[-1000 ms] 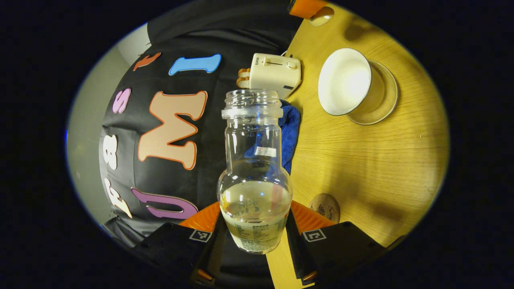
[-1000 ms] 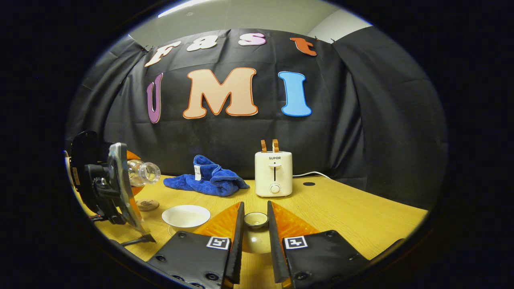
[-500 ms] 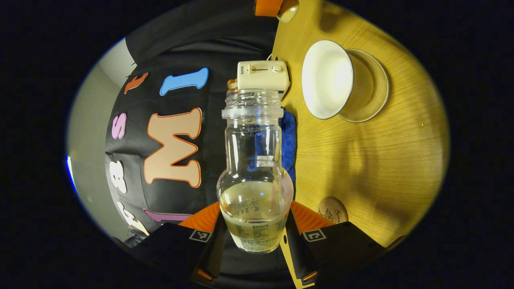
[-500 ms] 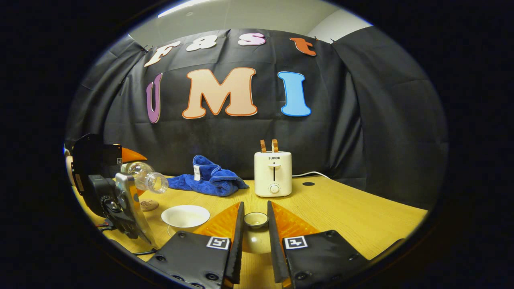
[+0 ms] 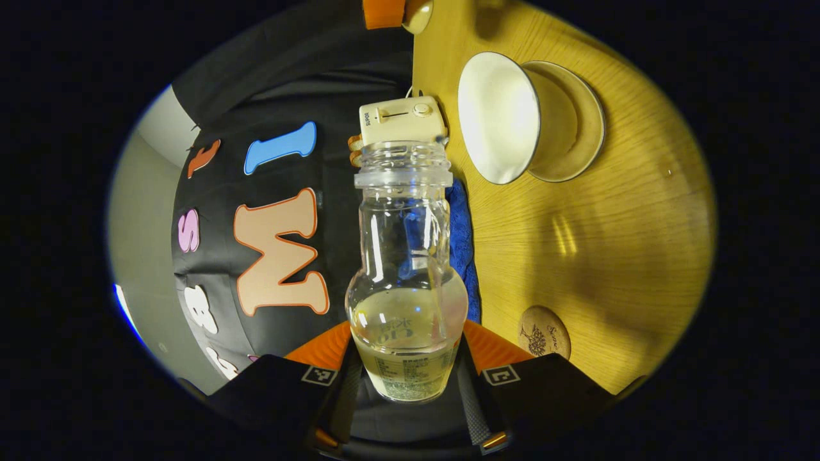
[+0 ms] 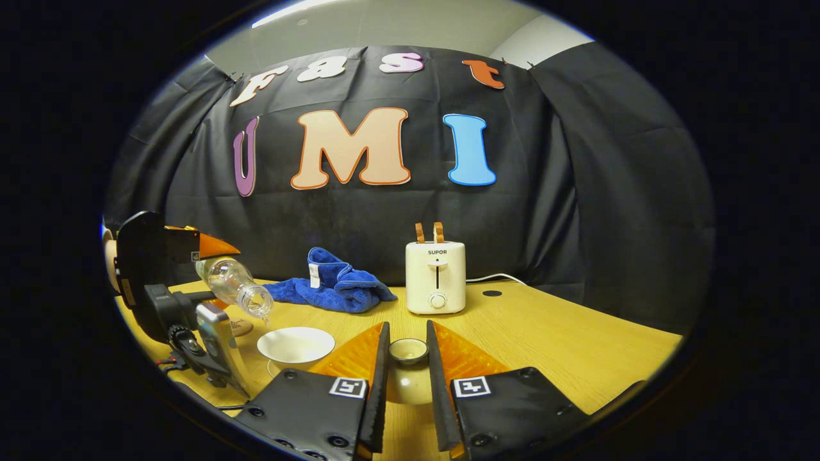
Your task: Open the teacup lid with one hand, grasp the water bottle and pour water into the teacup with the other hand; after pouring, place the water bottle on the coaster and then close the teacup lid.
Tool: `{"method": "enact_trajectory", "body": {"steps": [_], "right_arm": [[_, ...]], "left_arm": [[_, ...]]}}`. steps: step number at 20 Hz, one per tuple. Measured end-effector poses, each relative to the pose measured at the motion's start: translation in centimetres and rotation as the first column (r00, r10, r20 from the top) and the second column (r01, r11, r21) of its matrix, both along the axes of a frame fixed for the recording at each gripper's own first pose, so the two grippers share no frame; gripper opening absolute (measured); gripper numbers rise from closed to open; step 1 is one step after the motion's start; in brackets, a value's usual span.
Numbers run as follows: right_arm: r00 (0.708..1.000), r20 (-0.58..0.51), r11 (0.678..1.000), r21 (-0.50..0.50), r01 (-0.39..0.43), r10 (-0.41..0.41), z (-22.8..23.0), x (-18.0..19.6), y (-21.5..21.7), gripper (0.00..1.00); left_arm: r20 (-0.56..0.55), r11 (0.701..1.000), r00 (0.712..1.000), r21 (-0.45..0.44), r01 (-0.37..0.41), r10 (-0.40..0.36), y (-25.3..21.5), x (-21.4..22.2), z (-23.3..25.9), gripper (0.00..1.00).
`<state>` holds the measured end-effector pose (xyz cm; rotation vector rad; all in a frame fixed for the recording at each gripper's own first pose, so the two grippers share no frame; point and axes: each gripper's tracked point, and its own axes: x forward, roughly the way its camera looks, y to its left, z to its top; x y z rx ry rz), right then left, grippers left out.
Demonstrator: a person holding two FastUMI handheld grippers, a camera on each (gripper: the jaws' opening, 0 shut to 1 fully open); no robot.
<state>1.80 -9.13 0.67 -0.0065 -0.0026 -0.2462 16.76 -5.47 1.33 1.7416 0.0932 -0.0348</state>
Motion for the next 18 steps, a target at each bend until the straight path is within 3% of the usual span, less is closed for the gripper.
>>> {"method": "enact_trajectory", "body": {"steps": [18], "right_arm": [[1.000, -0.001, 1.000, 0.000, -0.001, 0.001, 0.0, 0.0, -0.1, 0.35]], "left_arm": [[-0.016, 0.991, 1.000, 0.135, -0.001, 0.003, 0.1, 0.6, 1.5, 0.66]]}}
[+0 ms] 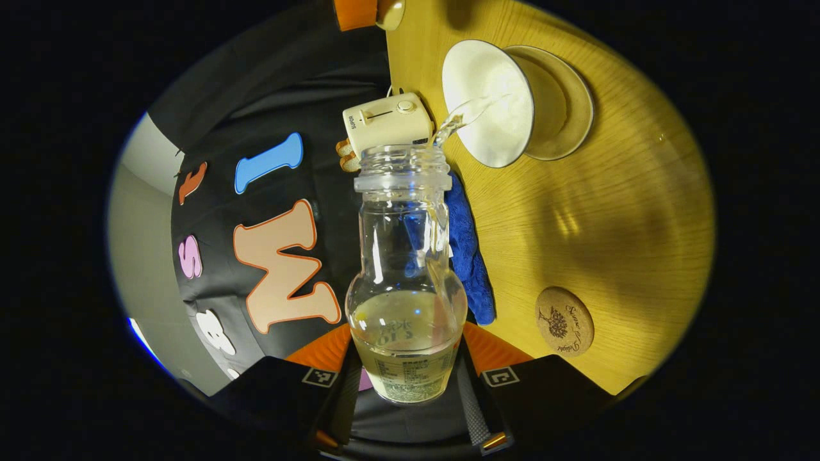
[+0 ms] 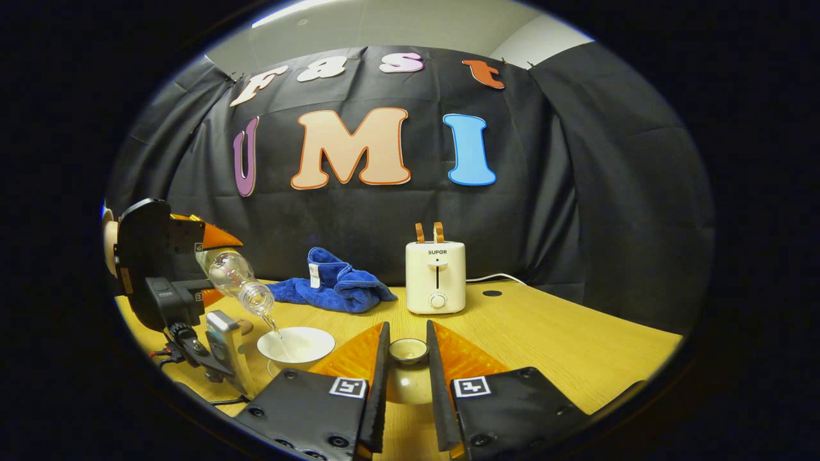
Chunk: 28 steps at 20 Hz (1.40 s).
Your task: Open the teacup lid with one hand, grasp the water bottle and pour water into the teacup with the other hand; after pouring, place the water bottle on the coaster and then close the teacup lid.
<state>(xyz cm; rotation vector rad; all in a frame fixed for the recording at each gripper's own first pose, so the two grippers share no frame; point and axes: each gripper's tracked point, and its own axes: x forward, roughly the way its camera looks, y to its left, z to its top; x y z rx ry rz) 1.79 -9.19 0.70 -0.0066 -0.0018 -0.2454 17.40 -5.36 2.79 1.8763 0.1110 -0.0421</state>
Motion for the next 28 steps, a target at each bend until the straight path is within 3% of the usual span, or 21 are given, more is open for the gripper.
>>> {"method": "enact_trajectory", "body": {"steps": [21, 23, 28], "right_arm": [[1.000, 0.000, 1.000, -0.001, -0.003, 0.003, 0.0, 0.0, 0.0, 0.34], [1.000, 0.001, 1.000, -0.001, -0.004, 0.004, 0.0, 0.0, 0.0, 0.35], [1.000, 0.000, 1.000, -0.001, -0.005, 0.005, 0.0, 0.0, 0.0, 0.34]], "left_arm": [[0.031, 0.988, 0.999, 0.153, 0.026, -0.031, -1.7, 0.1, 2.0, 0.66], [0.025, 0.992, 0.999, 0.127, 0.024, -0.028, -1.7, 0.2, 1.9, 0.66], [0.006, 0.997, 1.000, -0.072, 0.015, -0.014, -1.1, 0.5, 0.5, 0.66]]}}
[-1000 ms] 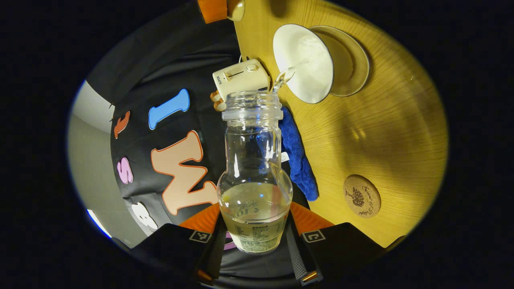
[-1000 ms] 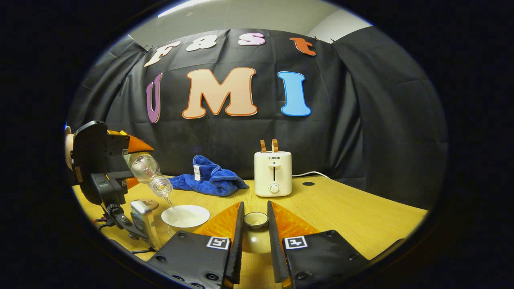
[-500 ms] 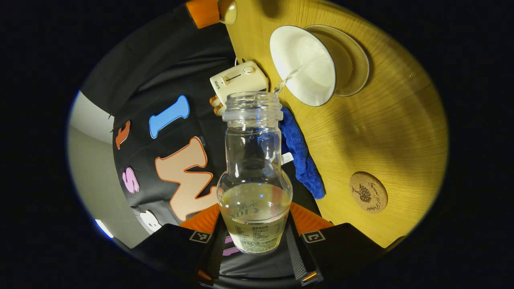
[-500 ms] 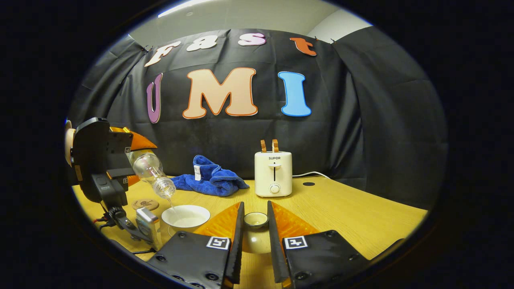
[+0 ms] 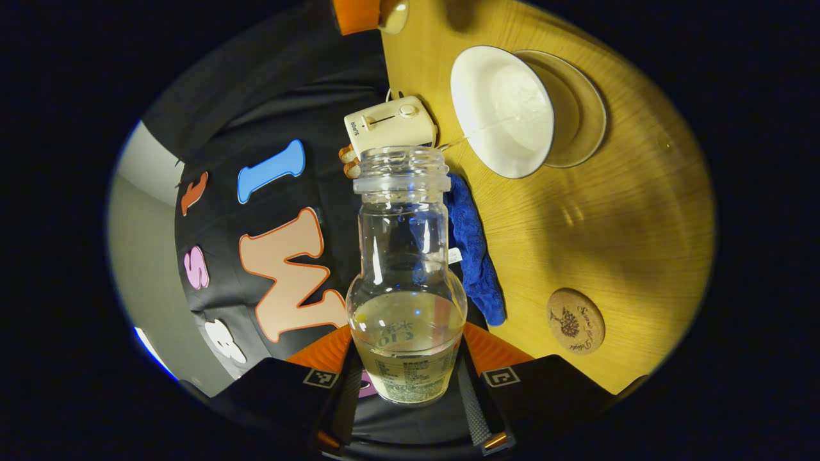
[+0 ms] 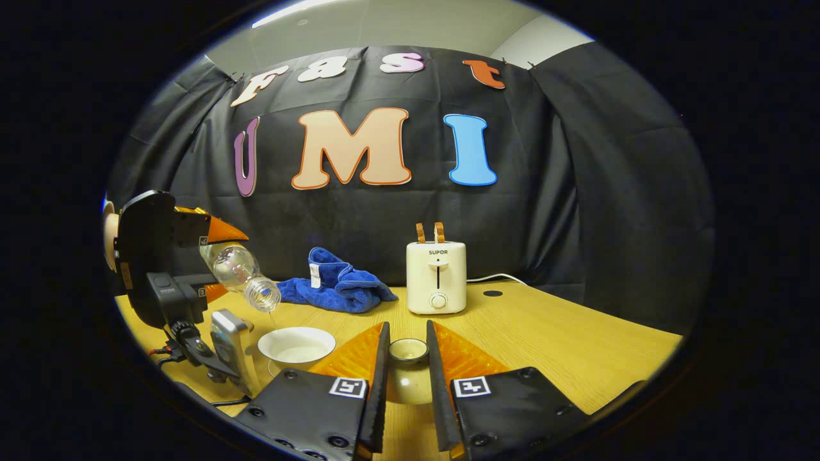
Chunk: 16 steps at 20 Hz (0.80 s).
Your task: Open the teacup lid with one hand, grasp the water bottle and pour water into the teacup with the other hand; after pouring, place the water bottle on the coaster and then close the teacup lid.
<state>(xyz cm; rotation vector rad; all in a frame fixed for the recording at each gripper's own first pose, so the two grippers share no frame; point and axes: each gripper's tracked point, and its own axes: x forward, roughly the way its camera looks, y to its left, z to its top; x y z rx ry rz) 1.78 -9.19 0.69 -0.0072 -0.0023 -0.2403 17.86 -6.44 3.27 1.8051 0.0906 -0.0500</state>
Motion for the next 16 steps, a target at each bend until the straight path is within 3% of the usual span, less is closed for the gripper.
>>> {"method": "enact_trajectory", "body": {"steps": [2, 4, 7, 9, 12, 16], "right_arm": [[1.000, 0.000, 1.000, 0.000, 0.000, 0.000, 0.0, 0.1, 0.0, 0.35], [1.000, 0.000, 1.000, 0.000, 0.000, 0.000, 0.0, 0.0, 0.0, 0.34], [1.000, 0.000, 1.000, 0.000, 0.000, 0.000, 0.0, 0.0, 0.0, 0.35], [1.000, 0.000, 1.000, 0.000, 0.000, 0.000, 0.0, 0.1, 0.0, 0.34], [1.000, 0.000, 1.000, 0.000, -0.002, 0.002, 0.0, 0.0, 0.0, 0.35], [1.000, 0.001, 1.000, -0.001, -0.007, 0.007, 0.0, 0.1, 0.1, 0.35]], "left_arm": [[-0.026, 0.990, 1.000, -0.140, -0.022, 0.018, 0.4, 0.0, -0.9, 0.66], [-0.049, 0.958, 0.999, -0.286, -0.035, 0.022, 0.7, -0.5, -1.4, 0.66], [-0.091, 0.880, 0.995, -0.469, -0.078, 0.040, 1.3, -0.6, -2.9, 0.63], [-0.097, 0.809, 0.993, -0.578, -0.105, 0.060, 1.9, -0.7, -3.4, 0.66], [-0.097, 0.665, 0.991, -0.735, -0.134, 0.093, 2.8, -0.8, -3.3, 0.65], [-0.159, 0.395, 0.982, -0.899, -0.187, 0.104, 4.0, -0.3, -4.1, 0.65]]}}
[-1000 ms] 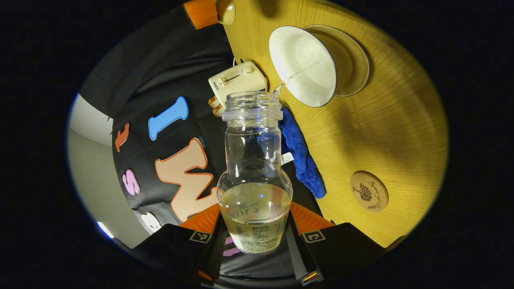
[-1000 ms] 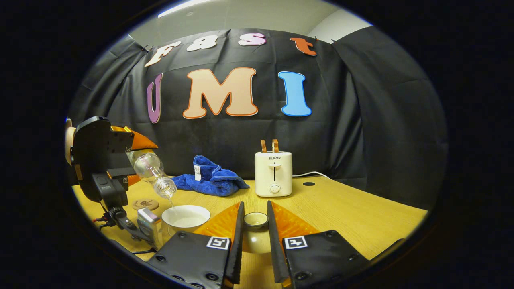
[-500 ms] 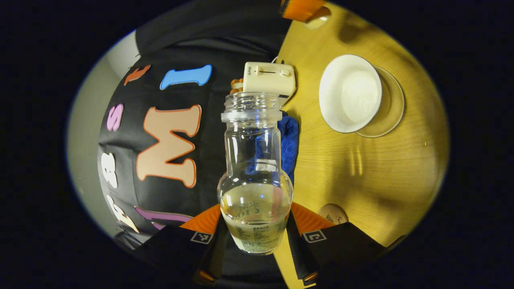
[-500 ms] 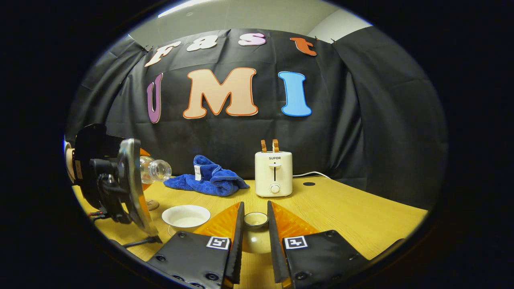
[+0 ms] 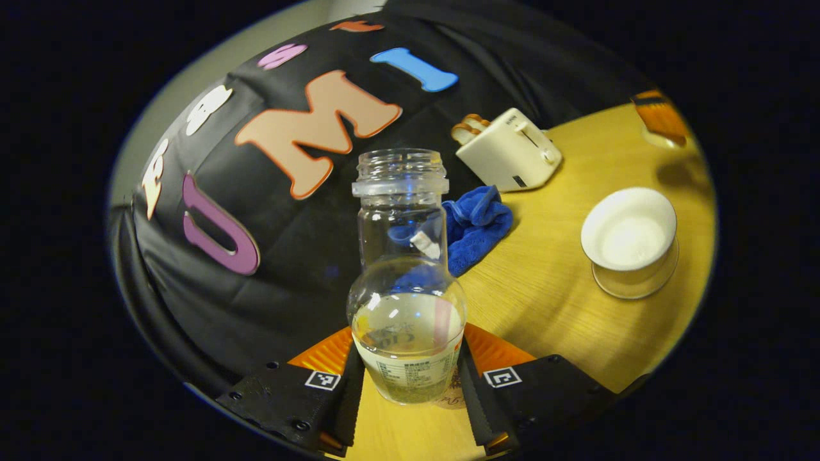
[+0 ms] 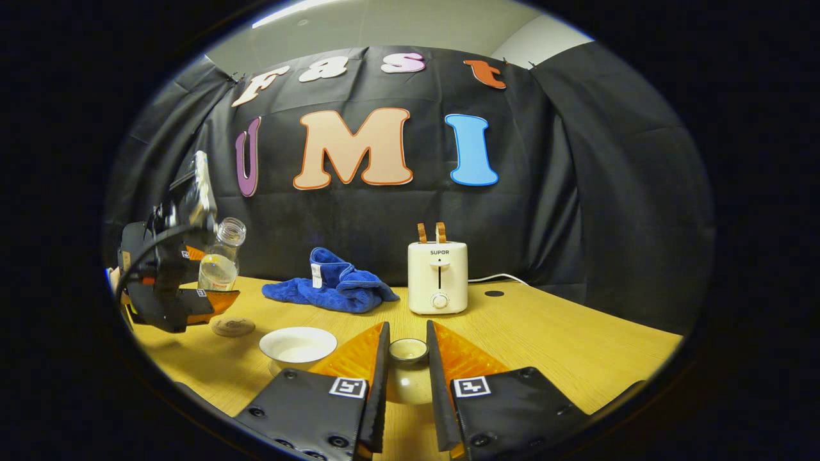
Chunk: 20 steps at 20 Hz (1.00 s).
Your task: Open the teacup lid with one hand, grasp the water bottle and pour water into the teacup with the other hand; after pouring, place the water bottle on the coaster and then close the teacup lid.
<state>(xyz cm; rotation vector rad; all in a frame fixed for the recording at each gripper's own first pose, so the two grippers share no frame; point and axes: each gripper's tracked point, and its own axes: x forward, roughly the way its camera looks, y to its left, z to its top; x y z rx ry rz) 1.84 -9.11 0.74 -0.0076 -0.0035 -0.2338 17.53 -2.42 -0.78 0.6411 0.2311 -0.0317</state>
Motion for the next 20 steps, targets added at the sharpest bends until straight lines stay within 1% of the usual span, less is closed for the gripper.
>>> {"method": "enact_trajectory", "body": {"steps": [1, 3, 5, 6, 7, 9, 10, 11, 14, 20], "right_arm": [[1.000, 0.000, 1.000, 0.000, 0.000, 0.000, 0.0, 0.0, 0.0, 0.35], [1.000, 0.000, 1.000, 0.000, 0.000, 0.000, -0.1, 0.0, 0.0, 0.35], [1.000, 0.000, 1.000, 0.000, 0.000, 0.000, -0.1, 0.0, 0.0, 0.35], [1.000, 0.000, 1.000, 0.000, 0.000, 0.000, 0.0, 0.0, 0.0, 0.34], [1.000, 0.000, 1.000, 0.000, 0.000, 0.000, 0.0, 0.0, 0.0, 0.35], [1.000, 0.000, 1.000, -0.001, 0.001, -0.001, -0.1, 0.0, 0.0, 0.35], [1.000, 0.001, 1.000, -0.001, 0.001, -0.001, 0.0, 0.0, 0.0, 0.35], [1.000, 0.001, 1.000, -0.001, 0.001, -0.001, 0.0, -0.1, 0.0, 0.35], [1.000, 0.000, 1.000, -0.001, 0.003, -0.003, 0.0, 0.0, -0.1, 0.35], [1.000, 0.000, 1.000, -0.002, 0.004, -0.004, 0.0, -0.1, -0.1, 0.35]], "left_arm": [[-0.017, 0.998, 1.000, -0.067, -0.012, 0.010, 0.1, 0.3, -0.3, 0.65], [-0.032, 0.982, 0.999, -0.187, -0.035, 0.029, 0.8, 0.4, -0.6, 0.66], [-0.024, 0.949, 0.999, -0.312, -0.045, 0.039, 1.1, 0.6, -0.1, 0.66], [-0.027, 0.931, 0.999, -0.362, -0.048, 0.041, 1.0, 0.7, -0.2, 0.63], [-0.029, 0.914, 0.999, -0.402, -0.047, 0.038, 0.9, 0.8, -0.1, 0.66], [-0.029, 0.882, 0.999, -0.468, -0.051, 0.042, 1.1, 1.2, -0.1, 0.66], [-0.034, 0.867, 0.998, -0.496, -0.054, 0.043, 1.1, 1.4, -0.5, 0.64], [-0.036, 0.851, 0.998, -0.522, -0.057, 0.045, 1.0, 1.4, -0.6, 0.66], [-0.052, 0.825, 0.997, -0.561, -0.071, 0.050, 1.3, 1.6, -1.5, 0.66], [-0.069, 0.814, 0.996, -0.576, -0.082, 0.051, 1.7, 1.7, -2.6, 0.66]]}}
